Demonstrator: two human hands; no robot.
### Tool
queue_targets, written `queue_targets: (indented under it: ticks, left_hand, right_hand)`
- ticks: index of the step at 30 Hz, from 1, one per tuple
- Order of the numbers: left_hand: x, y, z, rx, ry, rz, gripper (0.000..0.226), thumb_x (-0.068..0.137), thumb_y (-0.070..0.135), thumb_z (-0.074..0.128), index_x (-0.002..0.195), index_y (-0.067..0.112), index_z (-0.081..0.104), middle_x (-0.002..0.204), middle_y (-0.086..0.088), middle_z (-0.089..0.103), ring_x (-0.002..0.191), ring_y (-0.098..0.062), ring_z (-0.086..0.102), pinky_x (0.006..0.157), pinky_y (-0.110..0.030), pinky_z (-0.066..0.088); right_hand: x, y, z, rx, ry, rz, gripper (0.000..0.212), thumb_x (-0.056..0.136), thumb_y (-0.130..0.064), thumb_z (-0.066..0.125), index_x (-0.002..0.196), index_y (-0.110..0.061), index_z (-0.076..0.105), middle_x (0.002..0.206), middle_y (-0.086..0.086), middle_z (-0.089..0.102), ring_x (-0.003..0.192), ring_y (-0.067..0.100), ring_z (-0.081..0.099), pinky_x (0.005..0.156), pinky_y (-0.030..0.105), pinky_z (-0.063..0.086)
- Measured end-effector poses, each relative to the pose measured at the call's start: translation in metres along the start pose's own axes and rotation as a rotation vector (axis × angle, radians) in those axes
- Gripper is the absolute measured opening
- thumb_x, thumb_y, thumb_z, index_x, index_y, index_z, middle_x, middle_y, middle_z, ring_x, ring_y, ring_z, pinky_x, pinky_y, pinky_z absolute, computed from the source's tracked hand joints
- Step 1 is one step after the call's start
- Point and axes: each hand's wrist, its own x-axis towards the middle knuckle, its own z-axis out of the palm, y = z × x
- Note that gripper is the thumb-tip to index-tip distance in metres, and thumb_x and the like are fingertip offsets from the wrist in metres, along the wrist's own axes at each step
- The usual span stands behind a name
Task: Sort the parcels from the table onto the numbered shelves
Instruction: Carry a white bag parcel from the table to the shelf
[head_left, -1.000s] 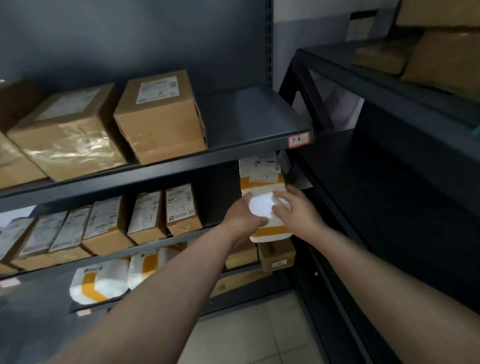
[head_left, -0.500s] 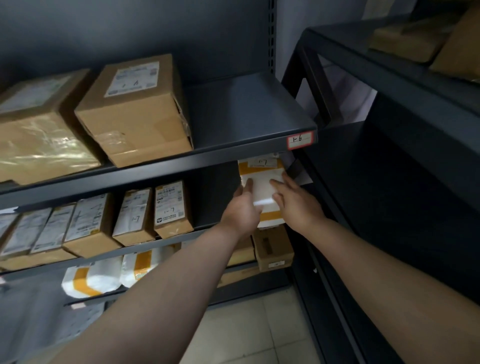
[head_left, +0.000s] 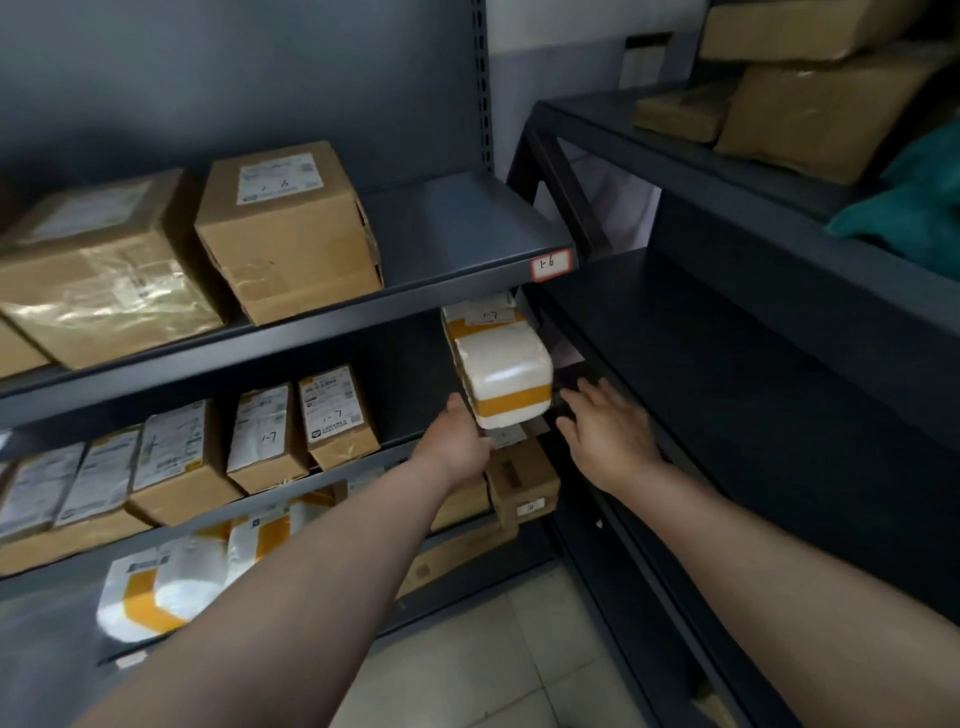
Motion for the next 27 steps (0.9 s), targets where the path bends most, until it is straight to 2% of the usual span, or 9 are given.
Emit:
queue_targets:
  ticks: [3,7,10,15,20,25,27]
  left_hand:
    - [-0.028,-0.002,-0.001,0.191,-0.072,0.122,0.048,0.093,0.028,0.058,0.136,0.013,0.044,0.129,-0.01,0.056,0.113,-0.023,0.055,0.085,-0.03,0.047]
    - [-0.073,-0.006,-0.001,0.405,-0.168,0.295,0.038,0.096,0.03,0.055,0.13,0.015,0.054,0.129,-0.006,0.056,0.119,-0.023,0.053,0.092,-0.034,0.047]
    - [-0.108,-0.01,0.004,0.549,-0.212,0.447,0.036,0.097,0.027,0.054,0.131,0.016,0.054,0.13,-0.006,0.054,0.119,-0.023,0.051,0.095,-0.038,0.048]
    - [-0.166,-0.002,0.028,0.614,-0.372,0.66,0.043,0.097,0.03,0.054,0.138,0.022,0.049,0.135,-0.005,0.051,0.122,-0.023,0.05,0.097,-0.033,0.045]
    - [-0.234,0.031,0.073,0.643,-0.507,0.871,0.043,0.097,0.03,0.054,0.139,0.025,0.048,0.138,-0.003,0.05,0.122,-0.023,0.051,0.093,-0.031,0.044]
    - [-0.328,0.077,0.136,0.712,-0.61,1.098,0.044,0.096,0.03,0.055,0.14,0.028,0.047,0.139,-0.001,0.05,0.121,-0.022,0.052,0.094,-0.034,0.046]
    - [-0.375,0.094,0.161,0.724,-0.657,1.205,0.044,0.096,0.03,0.055,0.14,0.028,0.047,0.14,-0.002,0.05,0.12,-0.022,0.053,0.09,-0.032,0.046]
  right_hand:
    - [-0.043,-0.01,0.006,-0.057,-0.046,0.053,0.044,0.102,-0.038,0.032,0.143,-0.023,0.038,0.155,0.002,0.028,0.147,0.022,0.01,0.115,0.046,0.013]
    - [-0.108,-0.03,0.011,-0.075,-0.071,0.136,0.044,0.102,-0.037,0.034,0.143,-0.022,0.039,0.153,0.002,0.033,0.145,0.022,0.017,0.115,0.046,0.019]
    - [-0.163,-0.046,0.019,-0.078,-0.072,0.21,0.043,0.102,-0.038,0.035,0.141,-0.022,0.039,0.148,0.002,0.039,0.141,0.023,0.026,0.109,0.043,0.029]
    - [-0.268,-0.051,0.03,-0.08,-0.099,0.414,0.044,0.102,-0.04,0.033,0.141,-0.022,0.039,0.141,0.003,0.046,0.128,0.024,0.041,0.098,0.04,0.035]
    - [-0.379,-0.038,0.021,-0.055,-0.057,0.688,0.047,0.102,-0.04,0.031,0.145,-0.023,0.033,0.14,0.004,0.047,0.125,0.025,0.045,0.097,0.041,0.036]
    - [-0.503,-0.024,0.01,-0.018,0.015,0.966,0.043,0.102,-0.039,0.032,0.14,-0.022,0.041,0.135,0.006,0.05,0.119,0.028,0.049,0.093,0.042,0.038]
    - [-0.556,-0.021,0.007,0.009,0.048,1.089,0.042,0.101,-0.04,0.034,0.136,-0.021,0.044,0.133,0.006,0.051,0.116,0.028,0.051,0.091,0.041,0.041]
